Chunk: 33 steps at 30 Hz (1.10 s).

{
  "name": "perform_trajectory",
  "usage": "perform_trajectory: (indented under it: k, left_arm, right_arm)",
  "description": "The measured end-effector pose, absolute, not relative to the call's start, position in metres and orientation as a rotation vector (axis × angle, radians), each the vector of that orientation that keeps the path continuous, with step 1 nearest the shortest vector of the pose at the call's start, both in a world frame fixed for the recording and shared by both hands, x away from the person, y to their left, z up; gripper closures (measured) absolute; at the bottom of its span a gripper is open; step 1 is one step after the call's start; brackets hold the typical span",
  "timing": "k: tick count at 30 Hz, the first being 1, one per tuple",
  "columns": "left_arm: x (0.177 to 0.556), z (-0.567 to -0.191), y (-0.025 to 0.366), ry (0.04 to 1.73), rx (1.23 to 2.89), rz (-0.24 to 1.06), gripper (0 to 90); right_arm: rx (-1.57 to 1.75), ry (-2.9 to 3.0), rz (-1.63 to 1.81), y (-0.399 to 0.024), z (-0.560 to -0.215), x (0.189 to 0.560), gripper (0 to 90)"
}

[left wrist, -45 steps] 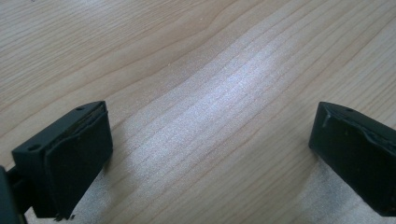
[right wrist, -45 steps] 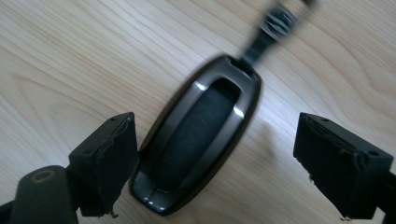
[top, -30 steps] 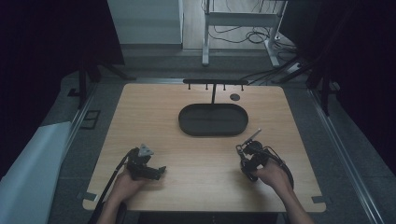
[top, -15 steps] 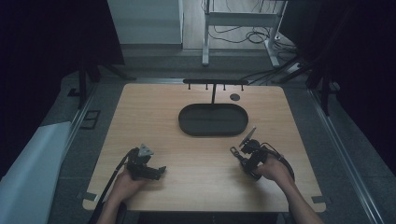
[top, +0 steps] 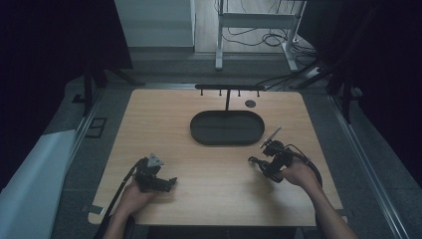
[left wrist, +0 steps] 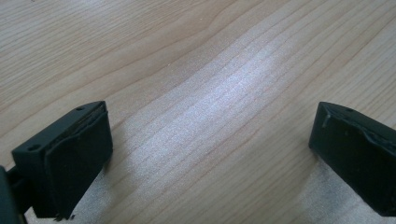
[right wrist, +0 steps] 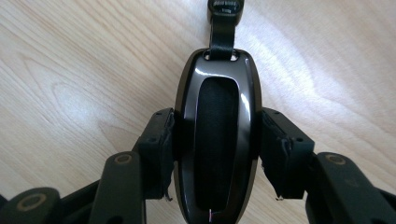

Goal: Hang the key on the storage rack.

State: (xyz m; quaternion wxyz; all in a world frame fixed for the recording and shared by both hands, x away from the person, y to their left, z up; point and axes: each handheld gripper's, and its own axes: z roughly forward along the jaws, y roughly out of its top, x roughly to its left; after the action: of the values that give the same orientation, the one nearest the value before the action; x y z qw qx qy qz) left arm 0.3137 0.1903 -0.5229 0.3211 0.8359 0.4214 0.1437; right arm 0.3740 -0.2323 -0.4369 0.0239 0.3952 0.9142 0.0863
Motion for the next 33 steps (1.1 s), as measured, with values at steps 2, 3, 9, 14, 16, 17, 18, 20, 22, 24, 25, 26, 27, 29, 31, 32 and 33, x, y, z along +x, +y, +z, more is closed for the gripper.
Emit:
perform_trajectory:
  k: [2, 3, 9, 14, 16, 17, 18, 20, 22, 24, 25, 26, 27, 29, 31, 32, 33]
  left_arm:
    - [0.314, -0.523, 0.190, 1.107, 2.196, 0.378, 0.0]
    - [0.314, -0.523, 0.190, 1.107, 2.196, 0.378, 0.0]
    - [0.314, -0.523, 0.190, 1.107, 2.196, 0.377, 0.0]
    - [0.314, -0.523, 0.190, 1.110, 2.191, 0.377, 0.0]
    - [0.314, -0.523, 0.190, 1.110, 2.191, 0.378, 0.0]
    - [0.314, -0.523, 0.190, 1.110, 2.191, 0.378, 0.0]
    - [0.314, -0.523, 0.190, 1.110, 2.191, 0.378, 0.0]
    - [0.314, -0.523, 0.190, 1.110, 2.191, 0.378, 0.0]
    - [0.314, -0.523, 0.190, 1.107, 2.197, 0.378, 0.0]
    - [0.314, -0.523, 0.190, 1.107, 2.196, 0.379, 0.0]
    - [0.314, -0.523, 0.190, 1.107, 2.192, 0.380, 0.0]
    - [0.314, -0.523, 0.190, 1.108, 2.192, 0.380, 0.0]
    - [0.314, -0.523, 0.190, 1.108, 2.192, 0.380, 0.0]
    - [0.314, -0.523, 0.190, 1.108, 2.193, 0.379, 0.0]
    - [0.314, -0.523, 0.190, 1.107, 2.193, 0.379, 0.0]
    - [0.314, -0.523, 0.190, 1.107, 2.193, 0.379, 0.0]
    - [0.314, -0.523, 0.190, 1.107, 2.191, 0.380, 0.0]
  right_arm:
    - [1.230, 2.824, 0.297, -0.234, -0.431, 0.376, 49.0]
    - [1.231, 2.823, 0.310, -0.234, -0.429, 0.378, 49.0]
    - [1.243, 2.804, 0.337, -0.238, -0.414, 0.384, 49.0]
    - [1.256, 2.787, 0.378, -0.241, -0.403, 0.389, 49.0]
    - [1.259, 2.782, 0.391, -0.243, -0.399, 0.391, 49.0]
    - [1.260, 2.777, 0.394, -0.243, -0.396, 0.392, 49.0]
    - [1.265, 2.772, 0.400, -0.244, -0.394, 0.393, 49.1]
    - [1.271, 2.763, 0.407, -0.245, -0.388, 0.396, 49.0]
    - [1.270, 2.756, 0.413, -0.246, -0.385, 0.397, 49.1]
    - [1.273, 2.745, 0.422, -0.247, -0.379, 0.399, 49.1]
    - [1.281, 2.733, 0.432, -0.248, -0.373, 0.402, 49.1]
    - [1.283, 2.730, 0.443, -0.249, -0.370, 0.403, 49.1]
    - [1.286, 2.726, 0.445, -0.249, -0.367, 0.405, 49.1]
    - [1.296, 2.717, 0.456, -0.250, -0.361, 0.407, 49.1]
    - [1.298, 2.712, 0.463, -0.251, -0.359, 0.409, 49.1]
    - [1.302, 2.703, 0.467, -0.251, -0.354, 0.412, 49.1]
    - [1.307, 2.697, 0.472, -0.251, -0.352, 0.413, 49.1]
